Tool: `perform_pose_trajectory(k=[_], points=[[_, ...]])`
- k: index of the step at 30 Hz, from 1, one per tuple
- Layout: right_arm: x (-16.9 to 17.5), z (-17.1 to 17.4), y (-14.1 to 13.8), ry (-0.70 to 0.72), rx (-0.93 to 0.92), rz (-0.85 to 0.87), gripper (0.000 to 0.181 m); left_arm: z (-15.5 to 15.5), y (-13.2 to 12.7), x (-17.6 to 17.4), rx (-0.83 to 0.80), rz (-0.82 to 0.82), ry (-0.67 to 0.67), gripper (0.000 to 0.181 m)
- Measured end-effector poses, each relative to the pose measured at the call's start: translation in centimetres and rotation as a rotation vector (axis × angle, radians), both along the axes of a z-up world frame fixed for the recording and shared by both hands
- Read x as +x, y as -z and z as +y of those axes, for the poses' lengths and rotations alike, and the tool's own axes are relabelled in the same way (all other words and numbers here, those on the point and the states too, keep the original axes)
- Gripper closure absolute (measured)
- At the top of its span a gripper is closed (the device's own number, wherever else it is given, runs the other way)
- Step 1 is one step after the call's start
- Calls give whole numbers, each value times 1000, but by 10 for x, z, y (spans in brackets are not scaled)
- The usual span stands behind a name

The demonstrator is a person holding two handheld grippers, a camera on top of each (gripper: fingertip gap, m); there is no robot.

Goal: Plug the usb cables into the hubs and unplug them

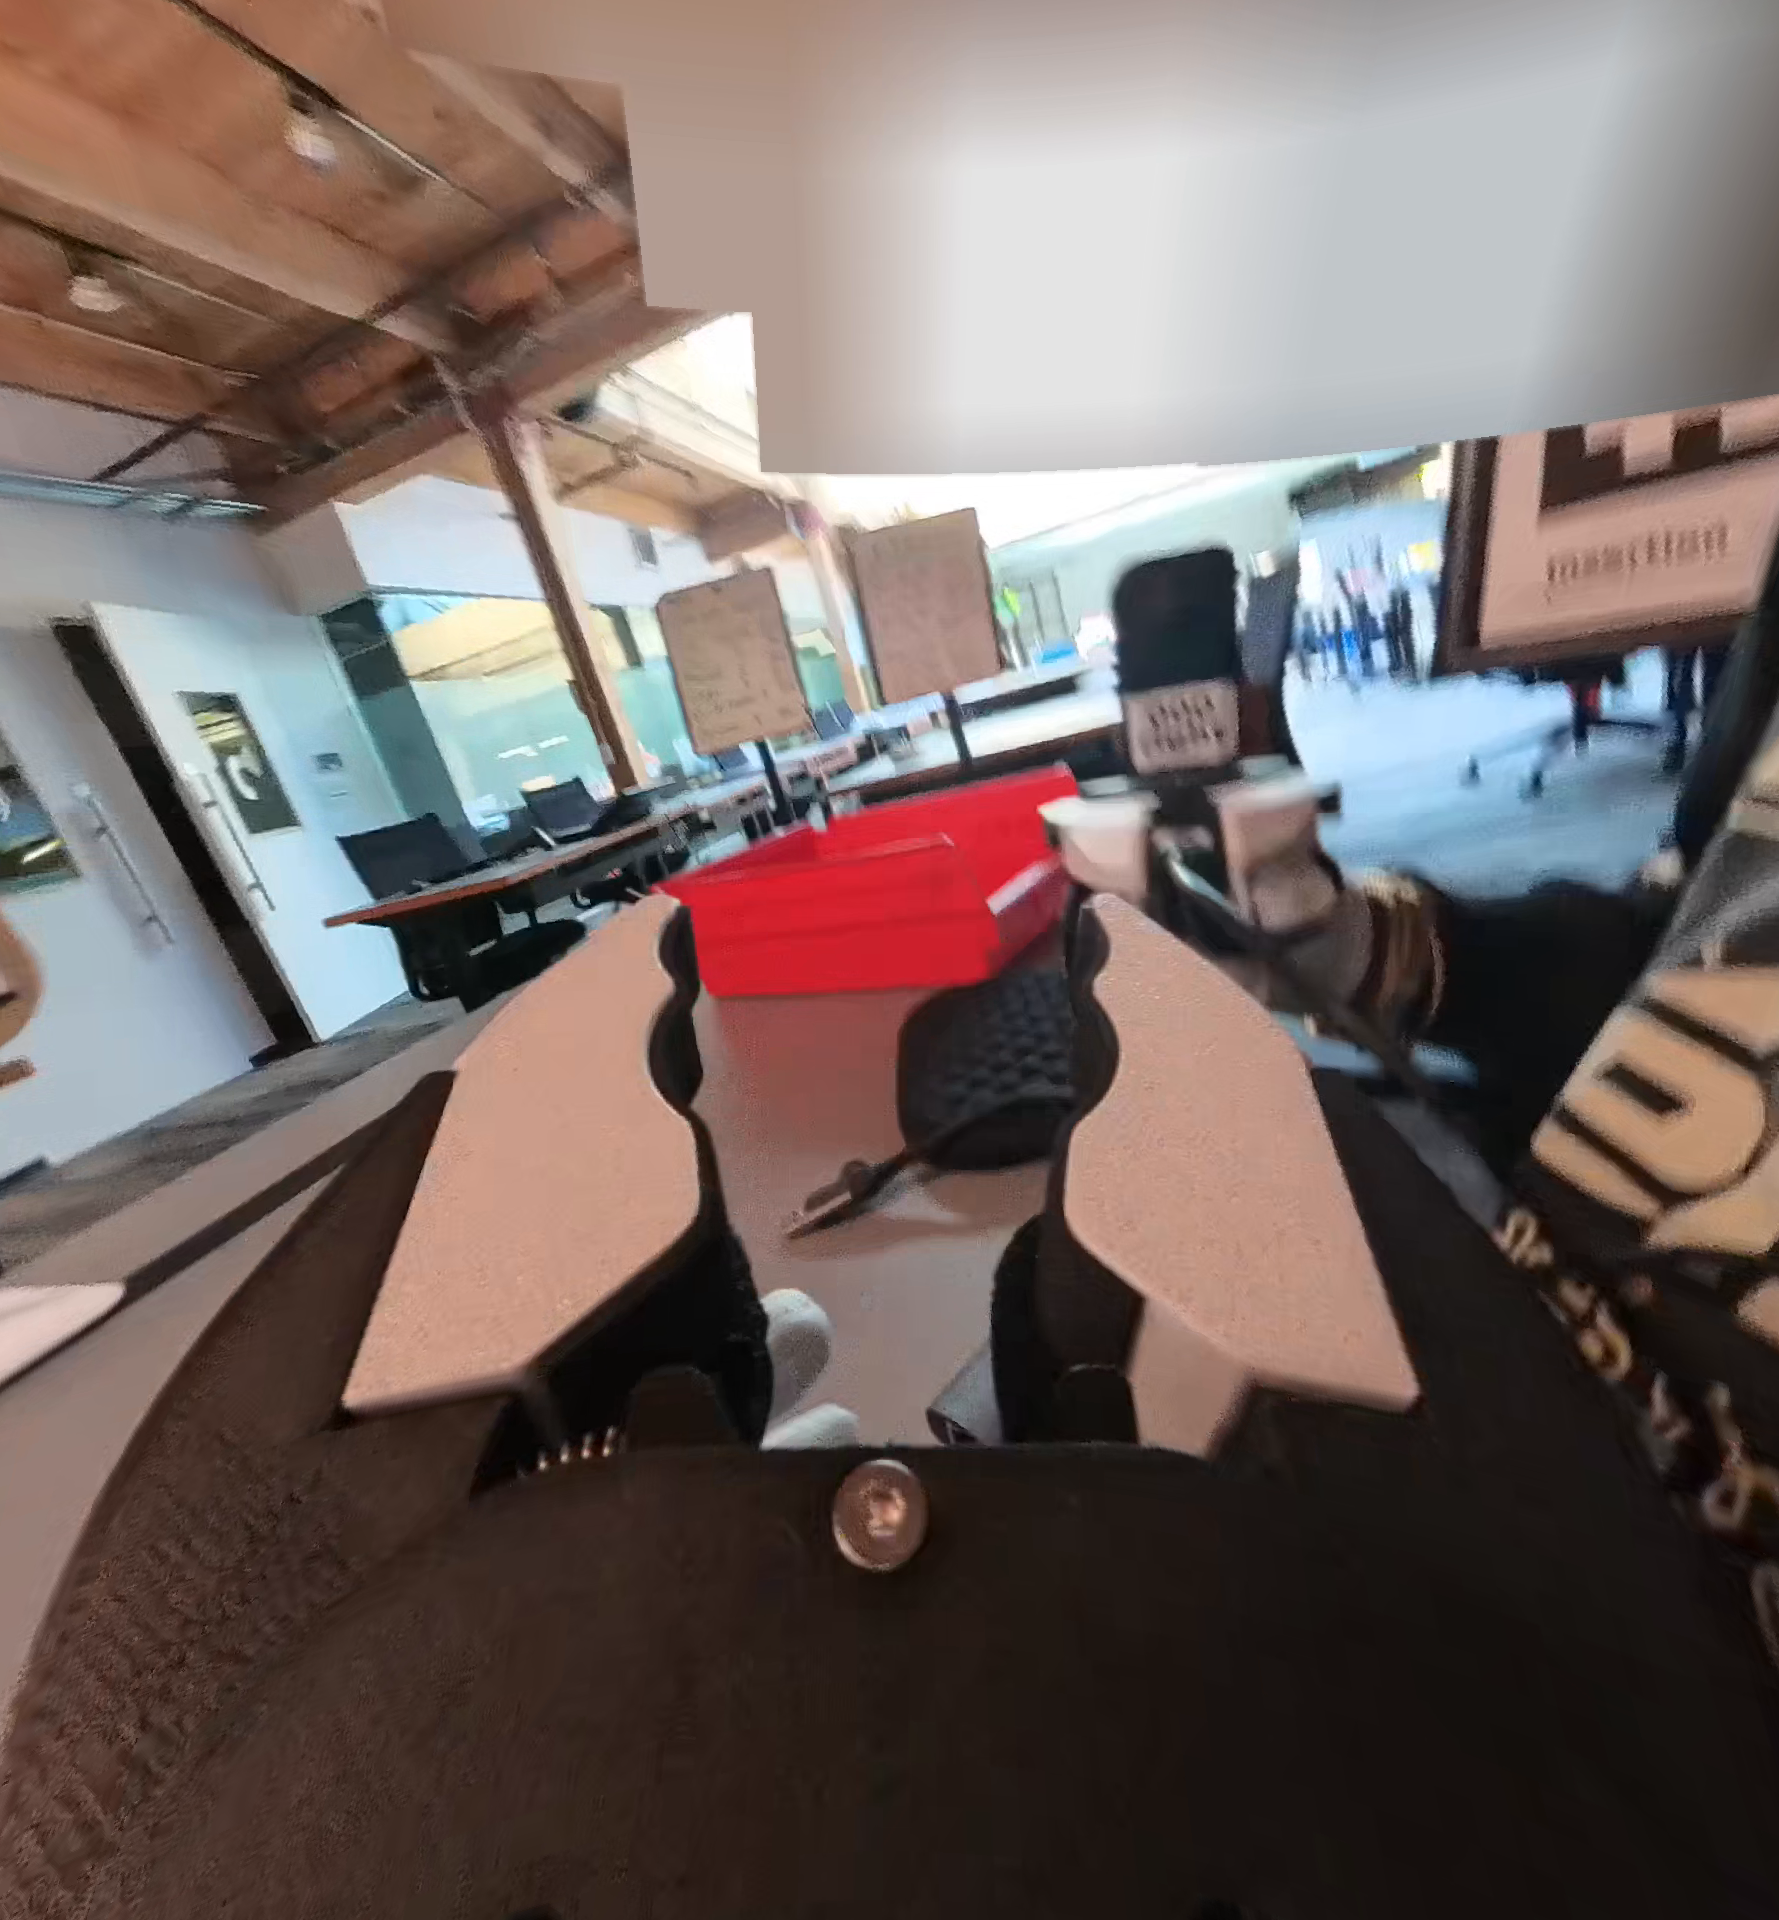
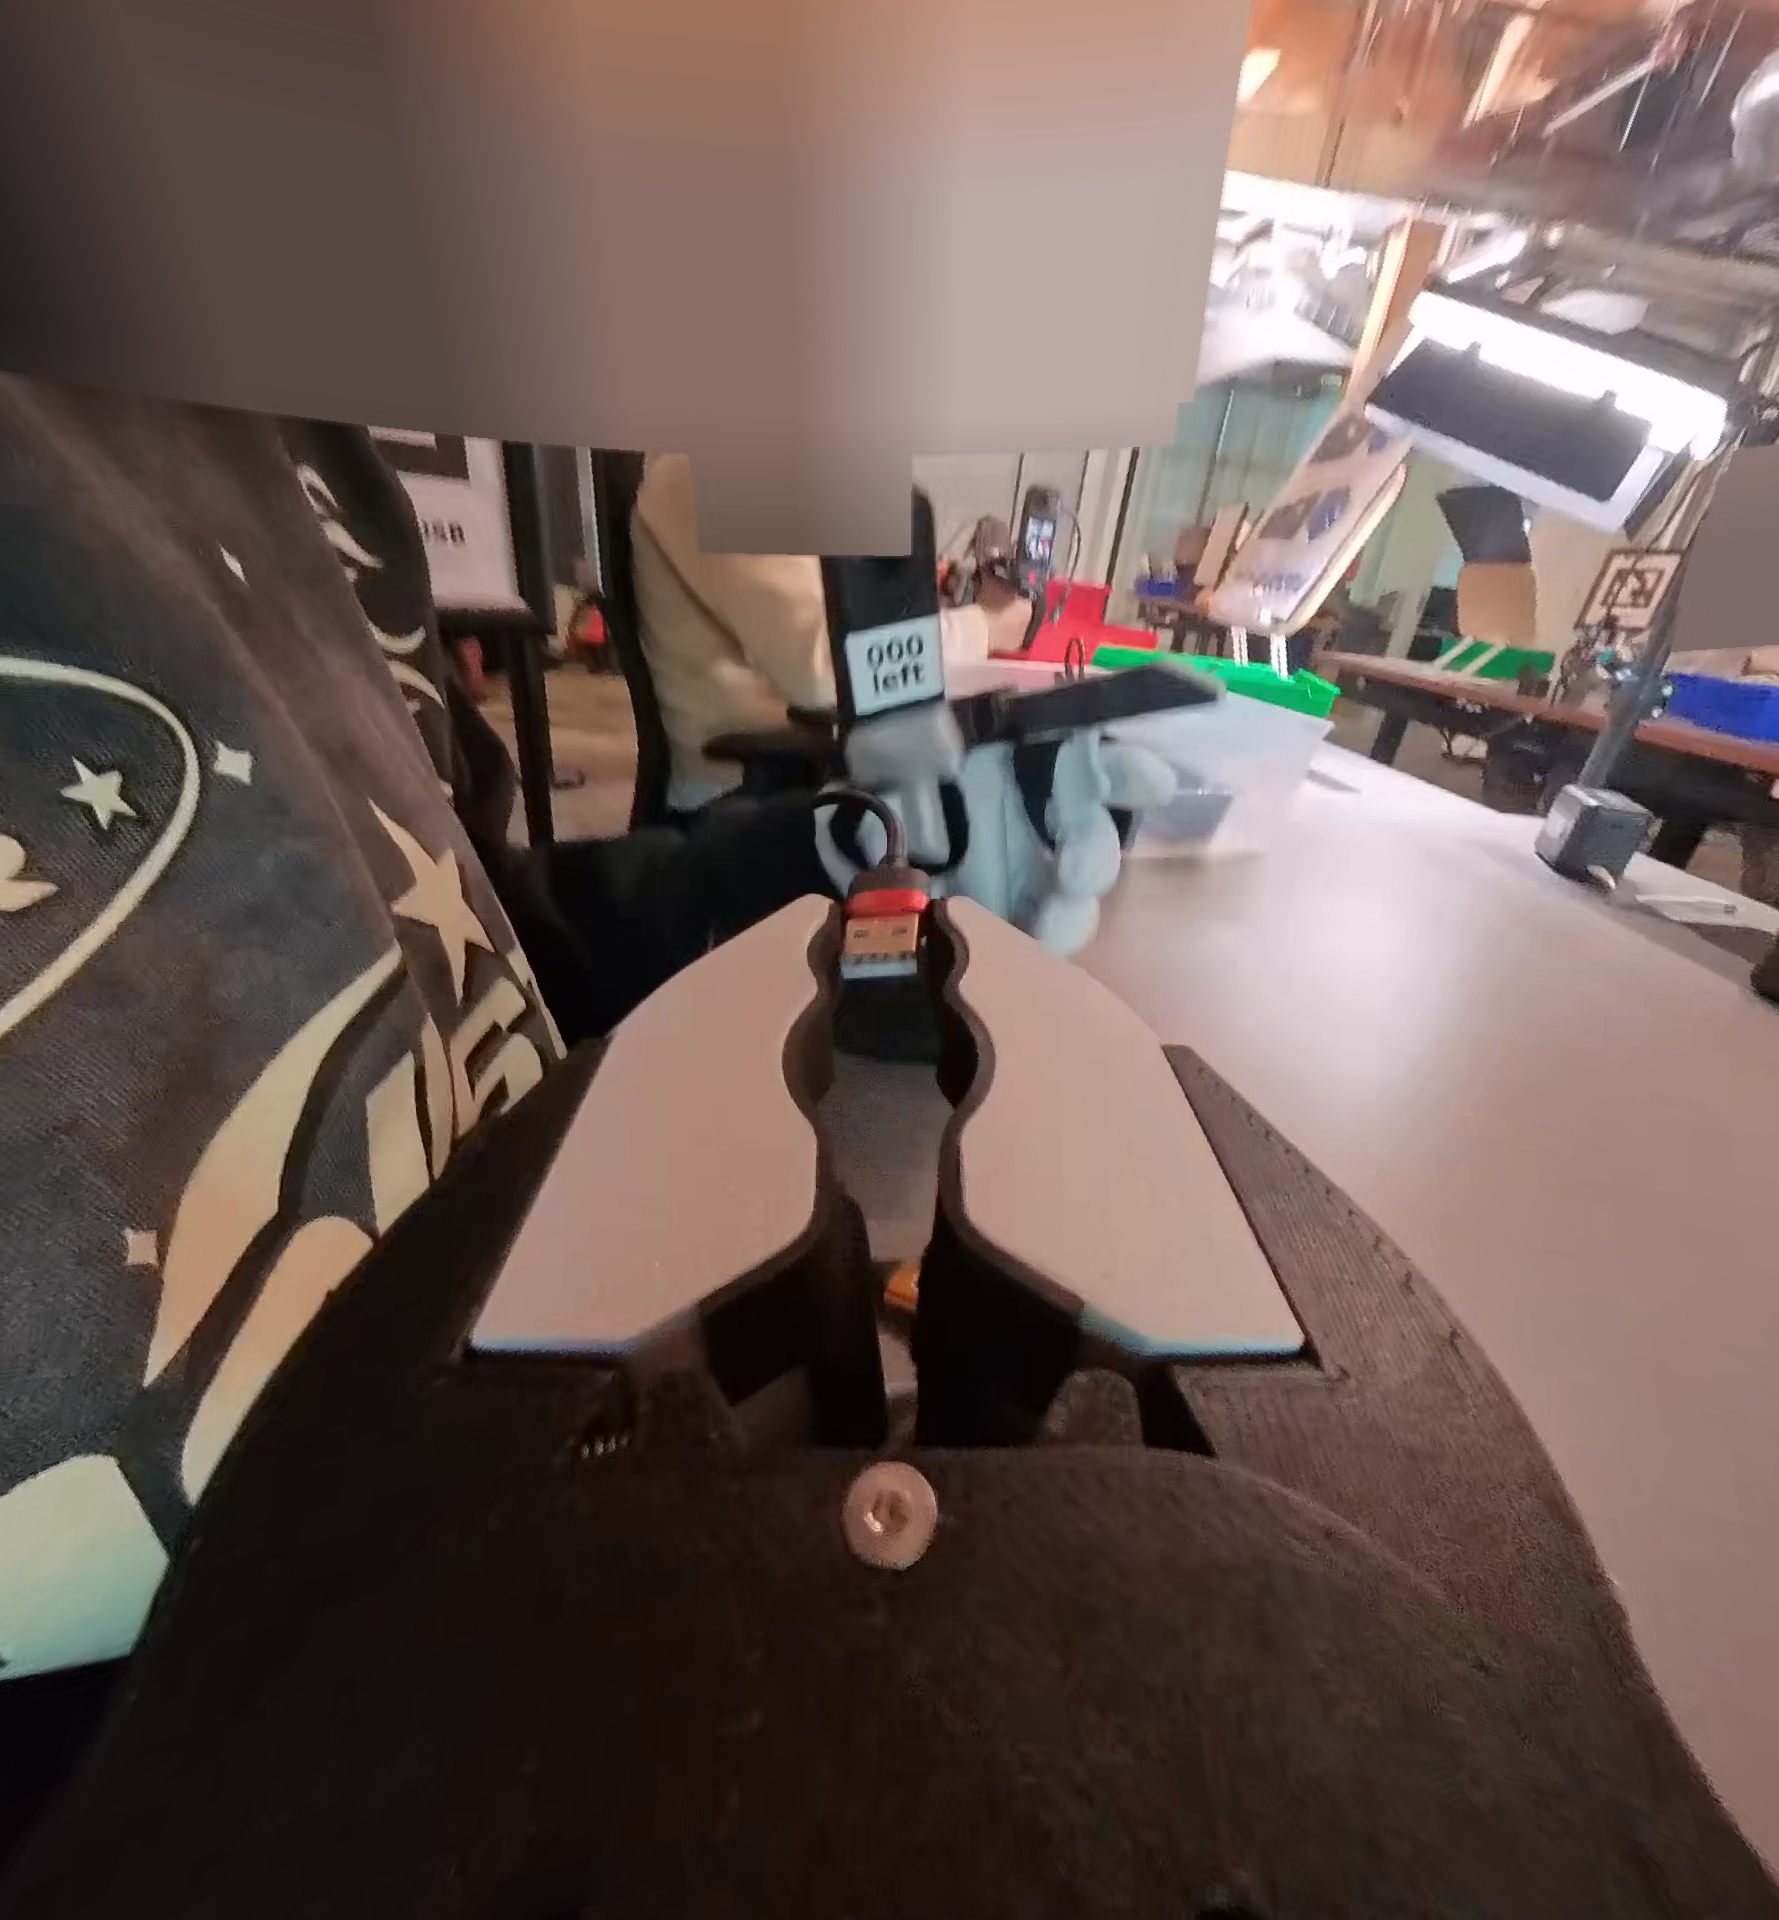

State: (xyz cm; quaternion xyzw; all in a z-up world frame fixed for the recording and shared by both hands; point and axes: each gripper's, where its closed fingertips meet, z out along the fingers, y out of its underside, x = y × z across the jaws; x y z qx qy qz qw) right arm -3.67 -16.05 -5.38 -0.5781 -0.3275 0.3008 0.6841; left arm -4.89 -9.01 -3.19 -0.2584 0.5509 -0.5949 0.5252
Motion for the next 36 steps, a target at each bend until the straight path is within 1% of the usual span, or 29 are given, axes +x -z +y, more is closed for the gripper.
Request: perform_pose_trajectory(k=[1,3,4,6,8,10,14,16,19,22,24,29,31,33,36], points=[[0,0,-2,-11,3,27,166,-14,10,7,72,32,21,112],[-1,1,-3,-20,0,60,166,-41,24,18,144,76,82,115],[-1,3,-2,-16,-6,63,166,-51,26,20,150,73,116,119],[-2,5,2,-10,-27,57,166,-66,20,20,139,21,164,129],[-4,5,1,-21,-25,68,166,-70,19,18,122,16,193,142],[-5,4,0,-28,-20,83,166,-66,20,19,101,38,187,156],[-6,5,0,-26,-22,78,166,-72,18,13,49,61,271,163],[-7,6,2,-26,-30,70,166,-73,21,13,58,78,278,172],[-8,6,3,-30,-32,65,166,-72,21,12,52,86,284,175],[-5,8,3,-1,-18,45,166,-70,22,13,53,101,270,175],[0,7,-1,24,18,52,162,-66,22,15,45,100,248,175],[5,6,-1,62,52,8,167,-65,21,14,32,100,258,175],[4,6,-1,54,47,14,167,-66,21,13,23,100,271,174],[3,5,-1,45,42,20,167,-68,22,13,17,111,285,166],[4,6,-2,52,49,25,167,-67,22,14,14,116,281,163]])
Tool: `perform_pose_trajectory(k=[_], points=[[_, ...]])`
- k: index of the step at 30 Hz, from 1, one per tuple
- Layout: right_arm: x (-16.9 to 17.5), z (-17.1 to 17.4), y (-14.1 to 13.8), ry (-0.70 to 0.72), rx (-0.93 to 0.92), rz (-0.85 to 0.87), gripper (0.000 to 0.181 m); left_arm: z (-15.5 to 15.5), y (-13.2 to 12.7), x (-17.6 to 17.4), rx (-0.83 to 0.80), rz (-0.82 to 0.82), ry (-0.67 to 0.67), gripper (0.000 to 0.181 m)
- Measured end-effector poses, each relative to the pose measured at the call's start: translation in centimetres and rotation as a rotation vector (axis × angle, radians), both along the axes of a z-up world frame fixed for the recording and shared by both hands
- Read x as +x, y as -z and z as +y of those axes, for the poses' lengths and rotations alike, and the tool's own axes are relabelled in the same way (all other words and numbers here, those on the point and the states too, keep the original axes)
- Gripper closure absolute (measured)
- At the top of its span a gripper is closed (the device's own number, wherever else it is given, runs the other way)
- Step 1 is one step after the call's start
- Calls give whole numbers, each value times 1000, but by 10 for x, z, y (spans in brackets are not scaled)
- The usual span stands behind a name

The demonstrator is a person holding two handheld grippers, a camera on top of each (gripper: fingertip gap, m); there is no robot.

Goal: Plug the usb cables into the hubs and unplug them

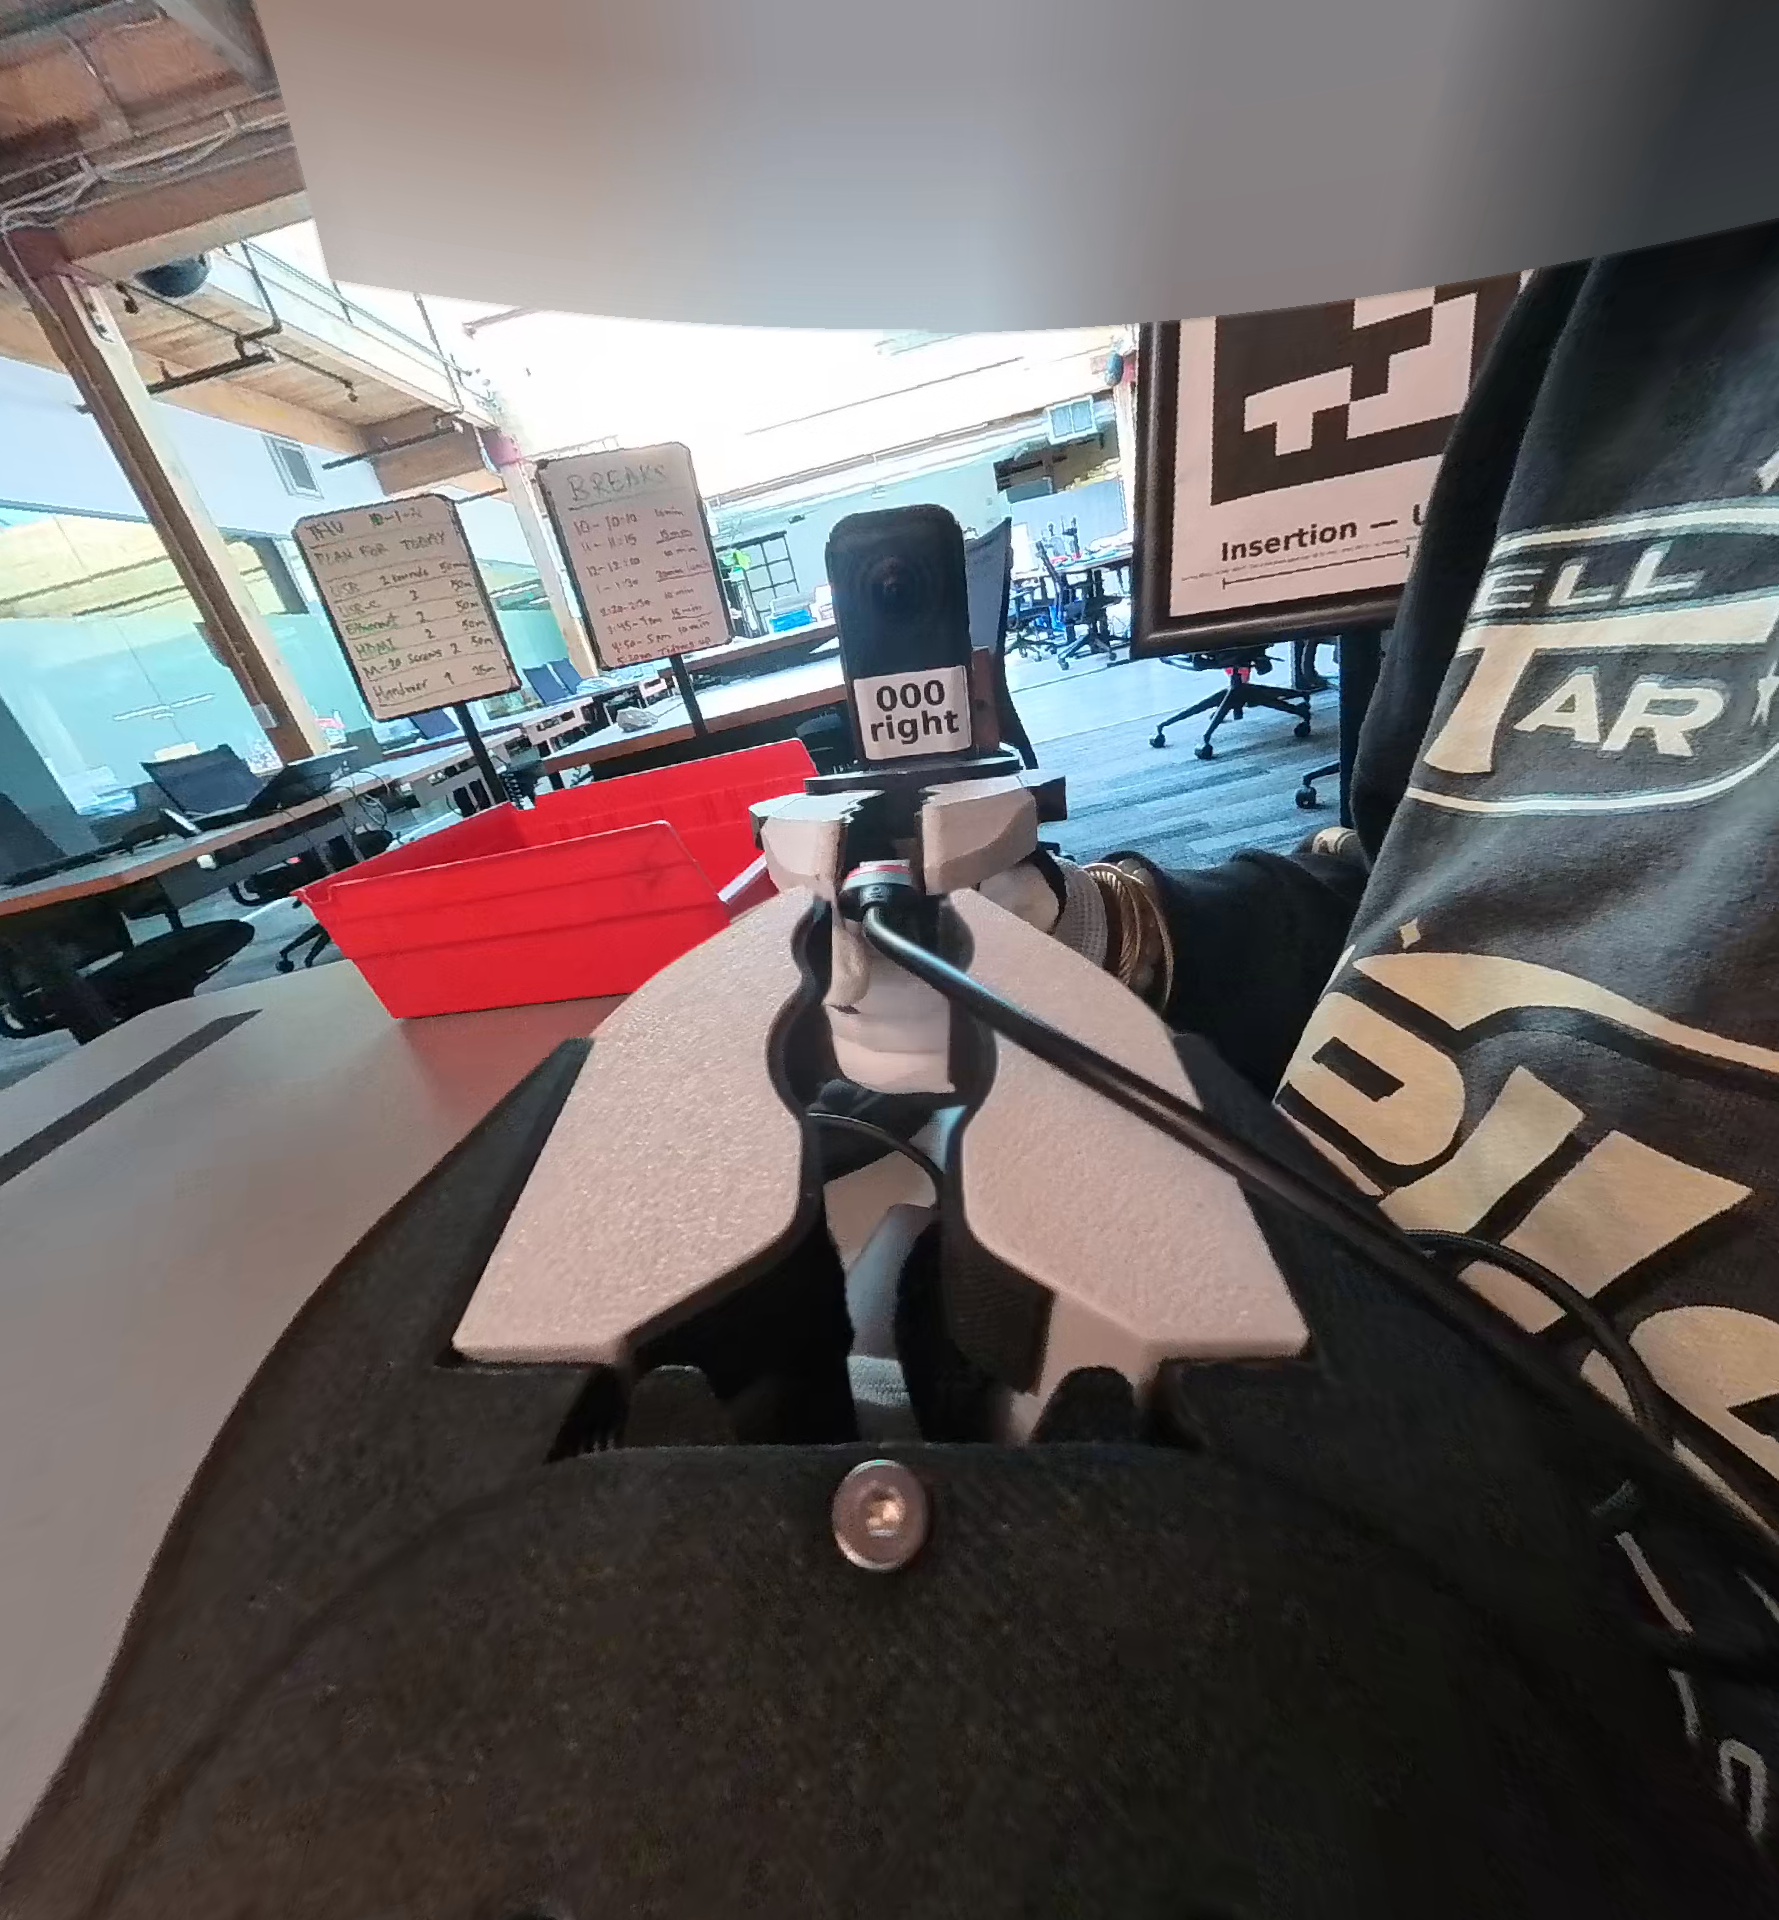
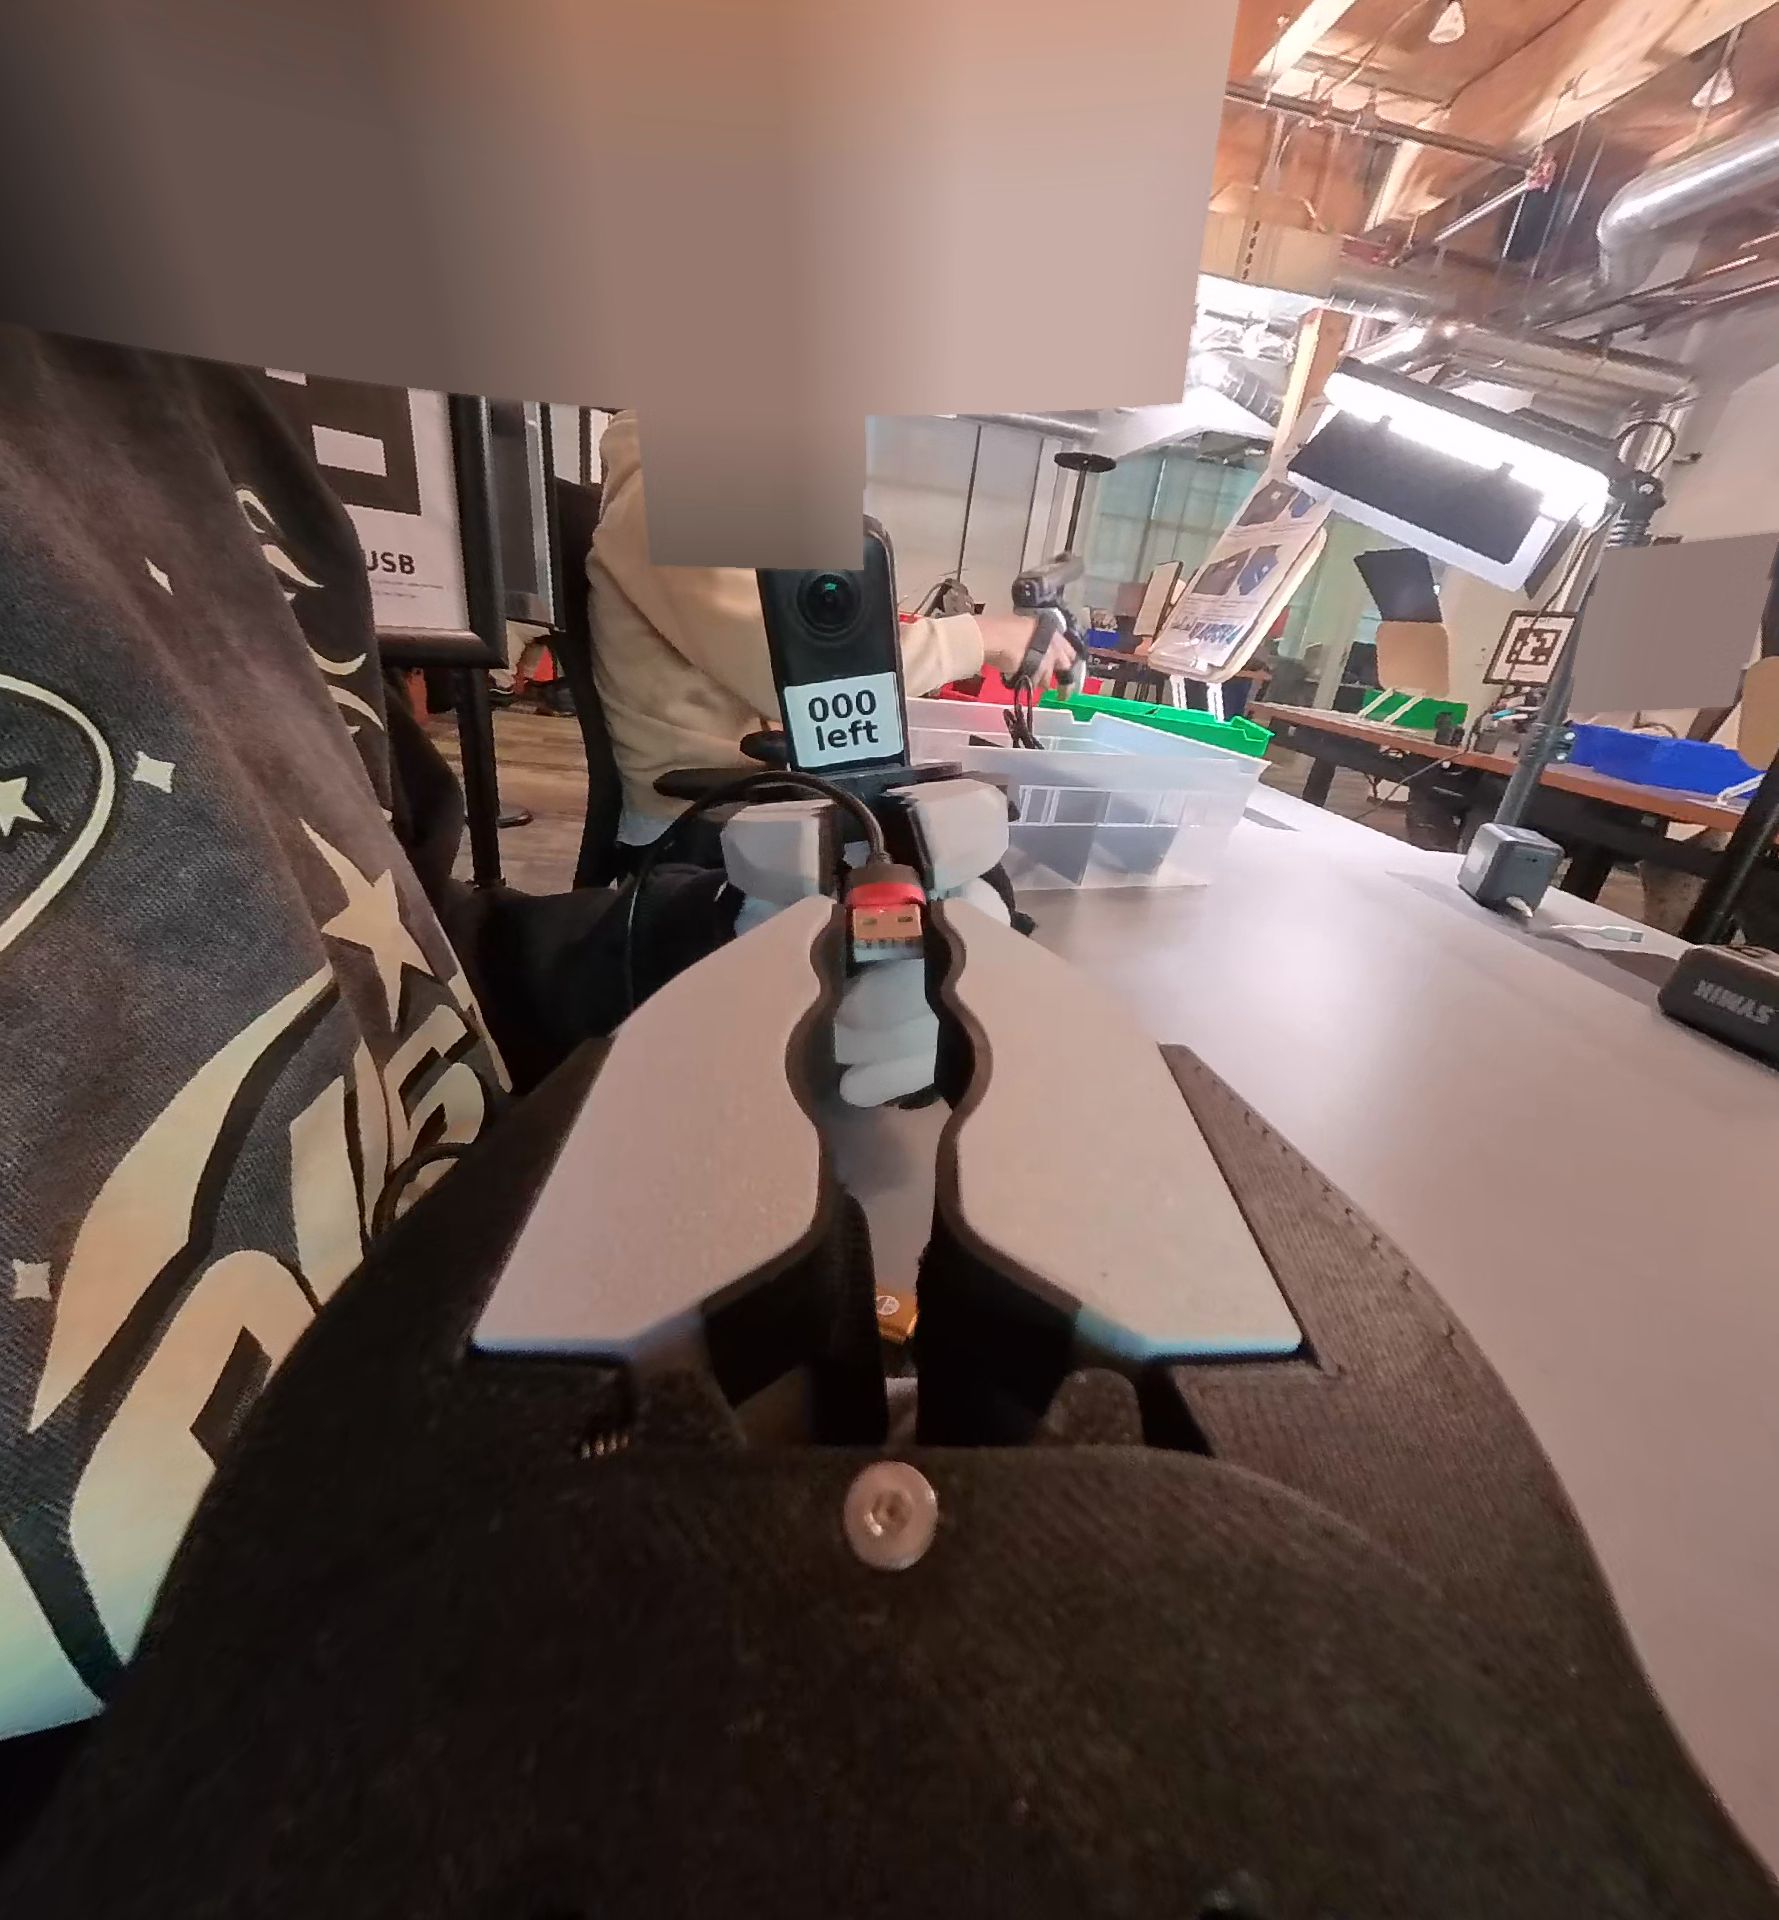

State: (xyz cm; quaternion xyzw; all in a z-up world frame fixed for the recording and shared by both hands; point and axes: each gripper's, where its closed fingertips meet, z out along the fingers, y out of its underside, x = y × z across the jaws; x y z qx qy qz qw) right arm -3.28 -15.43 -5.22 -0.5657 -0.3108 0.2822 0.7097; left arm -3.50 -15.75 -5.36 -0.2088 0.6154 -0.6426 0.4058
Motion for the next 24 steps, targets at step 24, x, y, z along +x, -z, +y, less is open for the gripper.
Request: perform_pose_trajectory(k=[24], points=[[-1,-1,2,-17,-14,-10,167,2,-2,-4,-58,58,40,176]])
